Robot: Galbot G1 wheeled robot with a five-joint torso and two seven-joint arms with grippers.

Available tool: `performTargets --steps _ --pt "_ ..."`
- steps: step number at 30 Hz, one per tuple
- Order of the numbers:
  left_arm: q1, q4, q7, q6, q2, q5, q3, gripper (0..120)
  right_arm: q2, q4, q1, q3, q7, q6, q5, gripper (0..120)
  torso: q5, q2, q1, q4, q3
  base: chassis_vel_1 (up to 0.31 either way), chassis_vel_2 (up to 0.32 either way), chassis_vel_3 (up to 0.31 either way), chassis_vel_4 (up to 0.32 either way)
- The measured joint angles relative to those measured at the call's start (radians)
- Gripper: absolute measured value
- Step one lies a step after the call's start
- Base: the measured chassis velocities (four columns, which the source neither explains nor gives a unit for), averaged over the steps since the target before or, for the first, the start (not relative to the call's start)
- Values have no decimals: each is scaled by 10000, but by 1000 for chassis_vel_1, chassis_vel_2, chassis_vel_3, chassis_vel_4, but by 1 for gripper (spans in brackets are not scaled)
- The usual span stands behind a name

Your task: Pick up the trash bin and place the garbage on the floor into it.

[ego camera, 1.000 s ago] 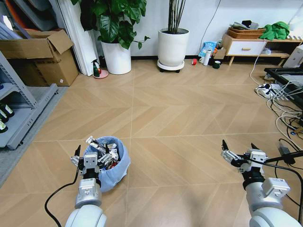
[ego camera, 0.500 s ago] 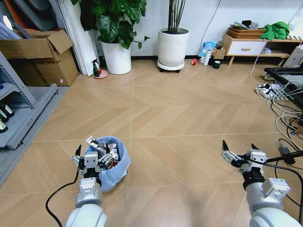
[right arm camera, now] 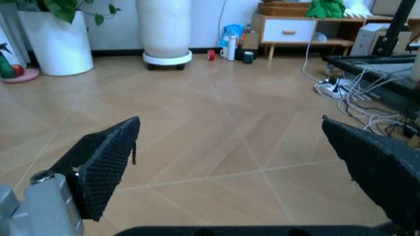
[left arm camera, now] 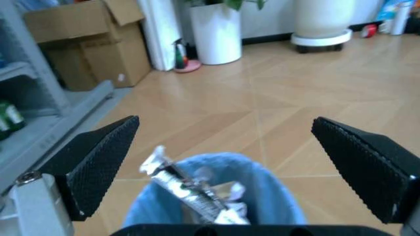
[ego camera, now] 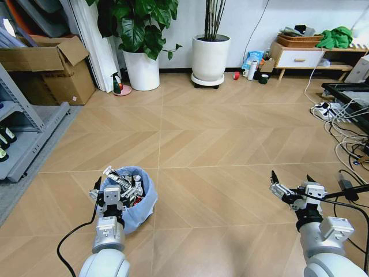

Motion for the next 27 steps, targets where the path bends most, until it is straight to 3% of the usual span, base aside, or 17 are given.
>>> performTargets --steps 6,13,19,27 --pt "-23 14 565 -391 215 -757 -34 100 3 16 2 211 -364 201 22 100 -3 0 0 0 0 -6 -6 11 7" --pt "-343 349 2100 -1212 648 -2025 -232 100 118 108 99 589 -1102 268 246 100 -3 0 -1 0 0 0 0 0 0" --pt "-320 253 2762 -1314 918 -2121 -632 100 144 248 221 832 -1955 568 236 100 -3 0 -1 -1 0 0 0 0 0" --pt "610 -561 2845 -1237 830 -1522 -1326 100 74 771 311 769 -1884 497 162 100 -3 0 -1 2 0 0 0 0 0"
